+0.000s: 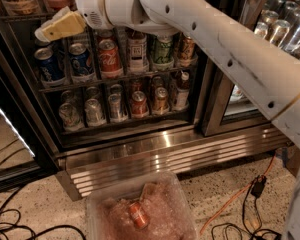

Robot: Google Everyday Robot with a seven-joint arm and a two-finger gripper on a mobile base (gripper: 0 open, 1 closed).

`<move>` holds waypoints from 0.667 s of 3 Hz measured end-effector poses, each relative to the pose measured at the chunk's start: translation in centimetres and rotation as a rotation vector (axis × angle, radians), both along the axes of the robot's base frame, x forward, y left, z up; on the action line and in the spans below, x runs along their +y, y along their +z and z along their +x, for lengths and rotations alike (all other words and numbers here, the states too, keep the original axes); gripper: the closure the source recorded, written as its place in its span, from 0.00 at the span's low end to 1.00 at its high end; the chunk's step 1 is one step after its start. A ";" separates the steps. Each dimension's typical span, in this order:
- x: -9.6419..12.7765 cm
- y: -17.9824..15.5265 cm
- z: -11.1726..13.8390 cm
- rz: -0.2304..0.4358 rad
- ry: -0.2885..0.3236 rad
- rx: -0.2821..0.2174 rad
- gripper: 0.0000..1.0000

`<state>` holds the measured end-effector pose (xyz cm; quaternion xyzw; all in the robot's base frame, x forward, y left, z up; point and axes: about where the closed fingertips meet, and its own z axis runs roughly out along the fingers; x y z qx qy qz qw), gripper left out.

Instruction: Pick coke can from top shelf of fridge

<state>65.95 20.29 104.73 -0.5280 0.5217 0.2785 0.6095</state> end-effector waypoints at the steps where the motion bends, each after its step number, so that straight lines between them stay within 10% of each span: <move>1: 0.6 0.0 0.3 0.008 0.003 -0.004 0.00; 2: 0.6 0.0 0.3 0.008 0.003 -0.004 0.00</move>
Offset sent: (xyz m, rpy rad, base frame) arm 0.0155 0.0079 -0.0074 0.0328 0.0293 -0.0900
